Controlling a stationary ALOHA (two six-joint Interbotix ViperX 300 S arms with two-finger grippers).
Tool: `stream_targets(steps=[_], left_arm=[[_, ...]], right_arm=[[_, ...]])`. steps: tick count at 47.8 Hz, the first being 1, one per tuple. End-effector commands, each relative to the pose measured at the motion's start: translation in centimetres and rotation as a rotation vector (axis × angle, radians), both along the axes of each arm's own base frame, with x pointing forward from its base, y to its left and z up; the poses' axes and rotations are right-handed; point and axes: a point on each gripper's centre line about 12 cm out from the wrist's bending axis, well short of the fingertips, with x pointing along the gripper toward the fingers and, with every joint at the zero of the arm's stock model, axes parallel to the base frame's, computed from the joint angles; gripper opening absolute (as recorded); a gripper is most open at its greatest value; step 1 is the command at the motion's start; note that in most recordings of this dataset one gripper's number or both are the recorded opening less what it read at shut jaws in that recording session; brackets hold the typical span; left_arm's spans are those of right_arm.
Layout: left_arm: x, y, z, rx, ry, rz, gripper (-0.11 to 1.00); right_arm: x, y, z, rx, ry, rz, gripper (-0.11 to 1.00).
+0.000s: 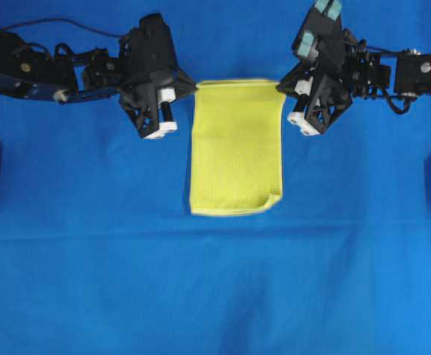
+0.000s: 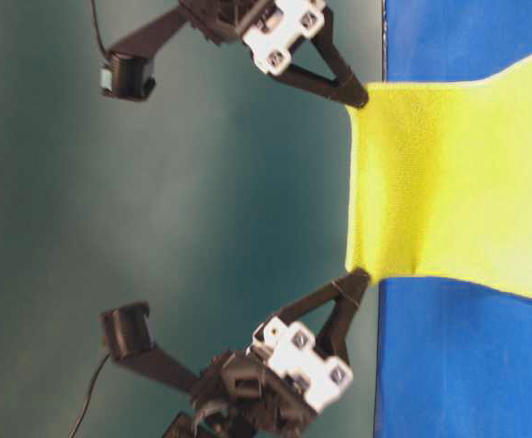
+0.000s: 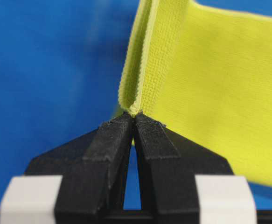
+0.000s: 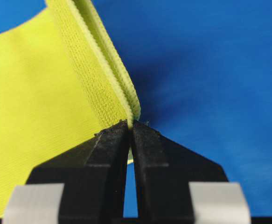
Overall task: Fold the yellow towel.
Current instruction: 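Lift the top corners and fold them down toward the bottom edge, then lower the fold onto the towel and open both grippers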
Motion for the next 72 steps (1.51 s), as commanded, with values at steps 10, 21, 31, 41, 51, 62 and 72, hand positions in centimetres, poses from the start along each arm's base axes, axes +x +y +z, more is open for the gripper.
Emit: stream_targets(steps=[10,21,31,41,51,62,72], left_arm=[[-0.2,-6.8,-0.2,-0.027,0.042,-0.164,0.02],[-0.3,-10.5,-2.7,-0.068,0.114,-0.241,0.02],[0.1,-12.2,-5.5,-0.102,0.167,-0.259,0.02],[0.2,-14.0,-5.9,-0.114,0.147,-0.292,0.02],[0.3,-14.1,-5.9,-0.112,0.141,-0.298,0.02],[0.6,-13.9,-5.6,-0.112,0.124,-0.293,0.02],[1.3,-13.9,-4.8,-0.109,0.095,-0.292,0.06]], right_arm=[[0.6,5.5,0.1,0.077,0.009,0.072,0.03],[0.8,9.0,-2.0,0.134,0.081,0.109,0.03],[1.0,10.3,-5.1,0.177,0.152,0.102,0.03],[1.5,11.4,-5.9,0.203,0.141,0.121,0.03],[1.6,11.6,-5.8,0.203,0.139,0.126,0.03],[2.1,11.8,-5.6,0.211,0.105,0.139,0.03],[2.3,12.1,-5.4,0.211,0.098,0.148,0.04]])
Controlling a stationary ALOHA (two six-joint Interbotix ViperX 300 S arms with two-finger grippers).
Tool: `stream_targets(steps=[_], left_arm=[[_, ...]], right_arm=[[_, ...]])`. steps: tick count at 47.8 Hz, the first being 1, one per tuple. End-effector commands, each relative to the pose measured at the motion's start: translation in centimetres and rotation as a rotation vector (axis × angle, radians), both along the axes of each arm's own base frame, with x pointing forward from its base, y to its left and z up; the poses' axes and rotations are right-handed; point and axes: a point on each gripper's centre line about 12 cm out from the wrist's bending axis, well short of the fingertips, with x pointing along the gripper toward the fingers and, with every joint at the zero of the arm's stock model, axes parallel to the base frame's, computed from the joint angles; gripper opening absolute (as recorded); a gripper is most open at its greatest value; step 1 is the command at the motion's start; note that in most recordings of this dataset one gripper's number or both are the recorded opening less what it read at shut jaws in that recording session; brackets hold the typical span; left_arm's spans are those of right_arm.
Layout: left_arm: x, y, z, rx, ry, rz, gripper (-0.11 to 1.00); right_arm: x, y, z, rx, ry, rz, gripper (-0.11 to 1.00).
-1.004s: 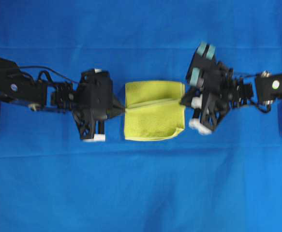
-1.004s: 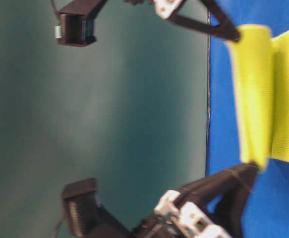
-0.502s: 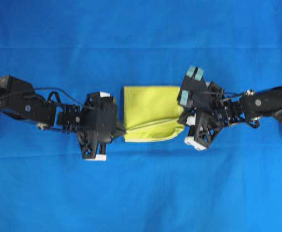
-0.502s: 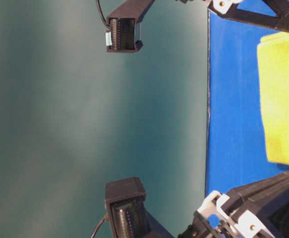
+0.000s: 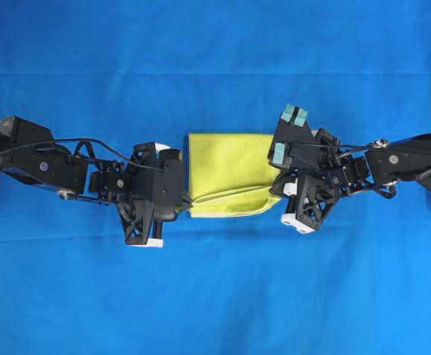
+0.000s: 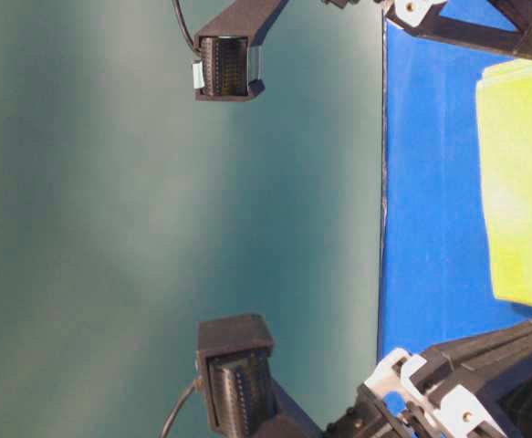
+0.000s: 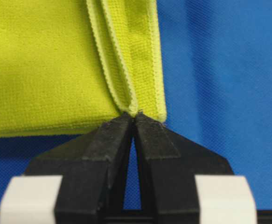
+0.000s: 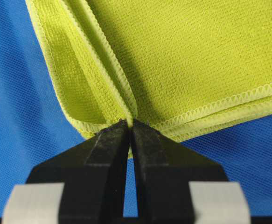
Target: Fold the yellow towel.
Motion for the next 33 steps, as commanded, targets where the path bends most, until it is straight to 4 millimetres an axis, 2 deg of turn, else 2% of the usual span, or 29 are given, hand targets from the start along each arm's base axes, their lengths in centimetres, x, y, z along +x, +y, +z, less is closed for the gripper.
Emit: stream_targets(steps=[1,8,11,13,18,25,33], left_arm=[[0.9,-0.1,1.5,-0.003,-0.049,-0.002,0.1],[0.9,-0.4,2.6,0.005,-0.071,-0.018,0.48],[0.7,-0.5,3.5,0.006,-0.082,-0.024,0.59],[0.6,-0.5,4.1,0.003,-0.091,-0.023,0.61],[-0.1,-0.4,5.5,0.002,-0.096,-0.024,0.55],[-1.2,-0.3,7.7,0.0,-0.114,-0.025,0.52],[-3.1,-0.1,10.6,0.004,-0.186,-0.033,0.52]], right_arm=[[0.7,0.4,0.9,0.004,-0.031,0.007,0.06],[0.8,0.9,1.7,-0.013,-0.02,0.02,0.5],[0.7,1.1,2.3,-0.023,-0.012,0.022,0.61],[0.6,1.3,2.8,-0.027,-0.013,0.023,0.6],[0.3,1.9,4.5,-0.035,-0.034,0.035,0.53],[-0.5,2.2,7.2,-0.048,-0.087,0.05,0.54],[-1.9,1.5,10.1,-0.119,-0.151,0.073,0.54]])
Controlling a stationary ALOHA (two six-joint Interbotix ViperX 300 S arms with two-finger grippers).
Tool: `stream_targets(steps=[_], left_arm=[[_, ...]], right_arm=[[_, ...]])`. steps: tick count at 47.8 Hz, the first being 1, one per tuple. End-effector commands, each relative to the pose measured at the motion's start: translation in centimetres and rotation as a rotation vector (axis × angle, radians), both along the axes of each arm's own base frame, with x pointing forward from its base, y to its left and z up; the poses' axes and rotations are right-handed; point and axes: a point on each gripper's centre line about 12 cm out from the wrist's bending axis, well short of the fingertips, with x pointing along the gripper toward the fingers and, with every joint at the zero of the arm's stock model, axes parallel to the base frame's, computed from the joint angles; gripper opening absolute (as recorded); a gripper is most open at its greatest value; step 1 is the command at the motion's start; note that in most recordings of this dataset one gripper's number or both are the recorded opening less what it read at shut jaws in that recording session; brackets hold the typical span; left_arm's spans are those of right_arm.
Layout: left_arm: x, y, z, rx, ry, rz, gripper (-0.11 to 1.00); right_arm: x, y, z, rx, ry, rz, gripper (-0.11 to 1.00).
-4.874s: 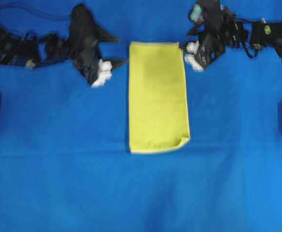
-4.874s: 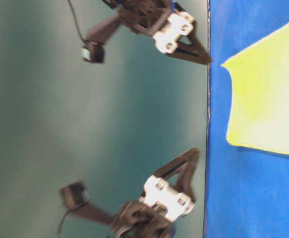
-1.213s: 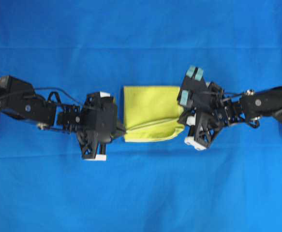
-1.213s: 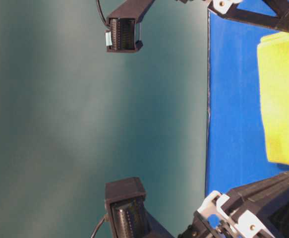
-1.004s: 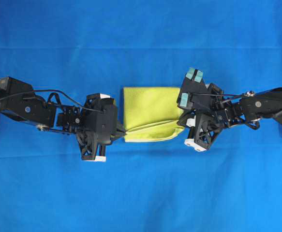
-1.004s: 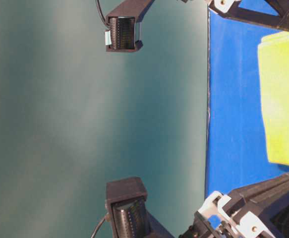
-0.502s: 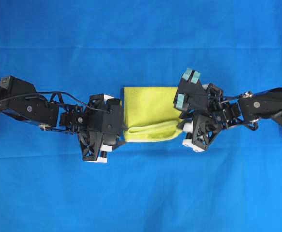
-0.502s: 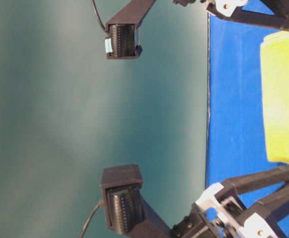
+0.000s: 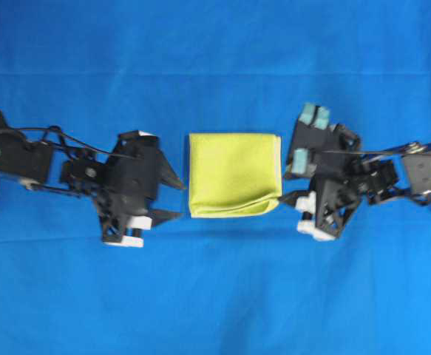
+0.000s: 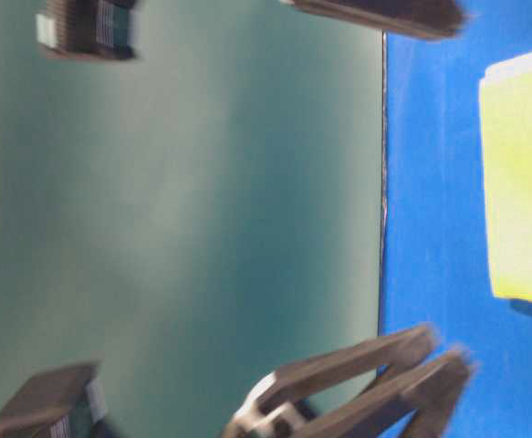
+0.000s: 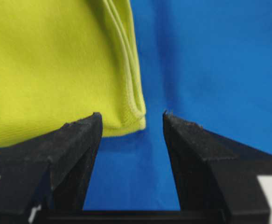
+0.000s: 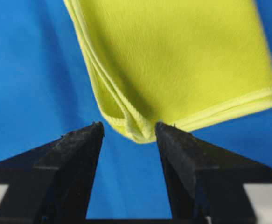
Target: Fold the yellow towel.
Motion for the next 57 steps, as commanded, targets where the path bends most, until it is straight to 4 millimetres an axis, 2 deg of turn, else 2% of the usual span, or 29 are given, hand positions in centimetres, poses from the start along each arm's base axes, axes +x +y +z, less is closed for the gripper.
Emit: stream_targets(steps=[1,9,24,29,35,43,51,57], left_arm=[[-0.9,0.0,2.8,-0.002,-0.082,-0.008,0.52],[-3.6,0.6,5.0,0.007,-0.158,-0.01,0.52],[-10.1,2.5,7.4,0.0,-0.306,0.038,0.52],[-12.4,2.9,7.4,0.0,-0.352,0.049,0.52],[-14.9,3.3,6.5,-0.002,-0.388,0.062,0.52],[-17.4,3.4,5.1,-0.011,-0.419,0.07,0.52],[-19.0,3.5,3.7,-0.014,-0.437,0.07,0.52],[-19.3,3.5,3.6,-0.016,-0.457,0.071,0.52]], right_arm=[[-0.7,-0.4,2.7,-0.041,-0.072,0.017,0.54],[-2.6,-1.3,5.3,-0.097,-0.155,0.025,0.54],[-7.8,-2.5,7.5,-0.138,-0.295,0.029,0.54],[-9.6,-2.8,7.7,-0.143,-0.342,0.026,0.54],[-11.7,-3.1,7.1,-0.144,-0.387,0.029,0.54],[-13.8,-3.3,5.7,-0.131,-0.451,0.041,0.54],[-15.3,-3.3,3.9,-0.119,-0.506,0.054,0.54],[-16.1,-3.7,2.6,-0.116,-0.527,0.039,0.54]])
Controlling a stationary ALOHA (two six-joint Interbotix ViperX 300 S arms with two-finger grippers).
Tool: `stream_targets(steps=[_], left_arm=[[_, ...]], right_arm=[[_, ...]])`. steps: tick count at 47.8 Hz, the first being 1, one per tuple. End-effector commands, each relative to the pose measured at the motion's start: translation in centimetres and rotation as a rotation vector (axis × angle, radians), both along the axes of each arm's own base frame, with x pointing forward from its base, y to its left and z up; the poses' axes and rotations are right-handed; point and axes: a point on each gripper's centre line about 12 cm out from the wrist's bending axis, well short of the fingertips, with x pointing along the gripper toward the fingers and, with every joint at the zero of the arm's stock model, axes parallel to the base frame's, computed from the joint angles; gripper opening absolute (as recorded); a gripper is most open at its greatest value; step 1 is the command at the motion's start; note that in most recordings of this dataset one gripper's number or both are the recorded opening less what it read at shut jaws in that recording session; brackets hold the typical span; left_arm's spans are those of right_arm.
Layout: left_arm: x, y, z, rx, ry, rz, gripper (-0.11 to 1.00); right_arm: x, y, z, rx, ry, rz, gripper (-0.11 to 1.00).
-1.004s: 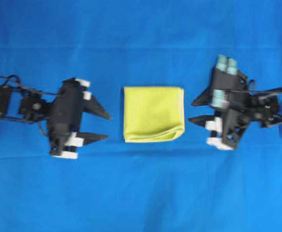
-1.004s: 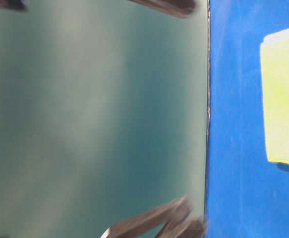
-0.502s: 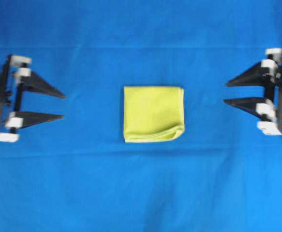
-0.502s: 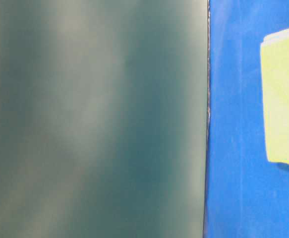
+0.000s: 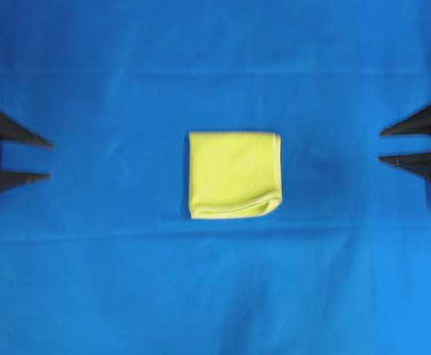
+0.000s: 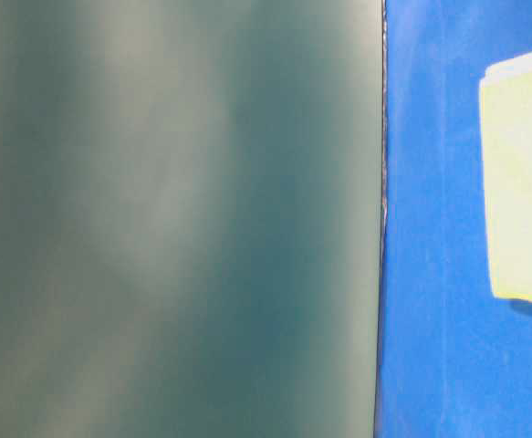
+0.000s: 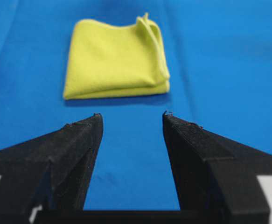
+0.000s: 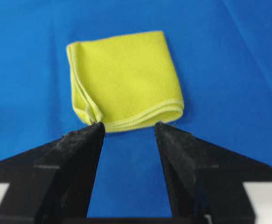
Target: Fold the yellow towel.
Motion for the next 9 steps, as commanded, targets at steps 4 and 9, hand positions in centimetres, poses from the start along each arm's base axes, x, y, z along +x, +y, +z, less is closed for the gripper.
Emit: stream_targets(steps=[4,9], left_arm=[[0.07,0.07,0.67,0.001,-0.025,0.005,0.52],[0.06,0.12,0.62,0.001,-0.025,0.008,0.52]], right_arm=[[-0.13,-0.29,-0.28,0.006,-0.032,-0.01,0.54],[-0.01,-0.28,-0.44,0.008,-0.031,-0.007,0.54]])
